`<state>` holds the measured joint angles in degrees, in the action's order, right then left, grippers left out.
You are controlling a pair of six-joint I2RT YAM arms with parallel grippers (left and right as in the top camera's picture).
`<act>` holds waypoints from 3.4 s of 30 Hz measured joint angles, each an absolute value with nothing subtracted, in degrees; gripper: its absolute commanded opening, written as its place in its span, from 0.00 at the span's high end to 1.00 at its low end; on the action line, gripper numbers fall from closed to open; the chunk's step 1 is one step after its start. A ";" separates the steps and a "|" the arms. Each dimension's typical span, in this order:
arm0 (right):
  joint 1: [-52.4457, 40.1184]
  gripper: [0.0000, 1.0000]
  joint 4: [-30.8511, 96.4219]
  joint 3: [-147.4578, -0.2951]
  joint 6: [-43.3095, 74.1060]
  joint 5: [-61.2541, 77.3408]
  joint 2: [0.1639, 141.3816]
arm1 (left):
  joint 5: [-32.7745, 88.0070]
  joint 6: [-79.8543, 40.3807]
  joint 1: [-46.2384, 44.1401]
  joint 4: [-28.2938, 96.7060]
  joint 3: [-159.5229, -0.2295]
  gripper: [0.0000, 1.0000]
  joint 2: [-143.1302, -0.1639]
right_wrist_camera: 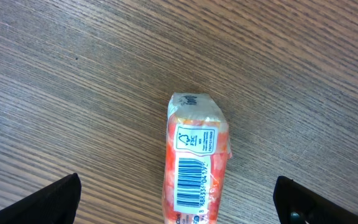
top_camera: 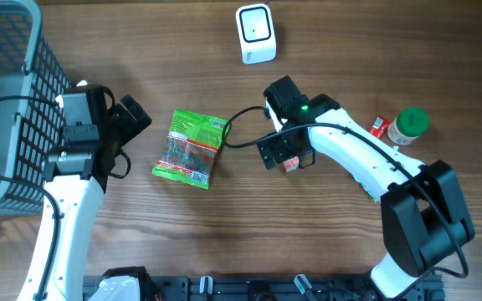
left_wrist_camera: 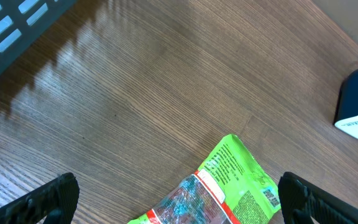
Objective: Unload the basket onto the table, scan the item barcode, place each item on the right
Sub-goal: 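Lower the tissue pack to the table and open the right gripper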
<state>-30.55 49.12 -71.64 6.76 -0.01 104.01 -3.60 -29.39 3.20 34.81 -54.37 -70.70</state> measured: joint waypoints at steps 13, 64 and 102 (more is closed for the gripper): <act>-30.55 0.39 49.06 -71.64 7.46 -0.01 104.01 | -3.60 -29.39 3.20 34.81 -54.37 0.00 -70.70; -33.34 0.69 48.34 -67.88 26.81 -22.59 104.01 | -3.60 -29.39 3.20 34.81 -54.37 0.00 -70.70; -24.34 0.21 41.25 -67.85 24.97 -0.19 95.96 | -3.60 -29.39 3.20 34.81 -54.37 0.00 -70.70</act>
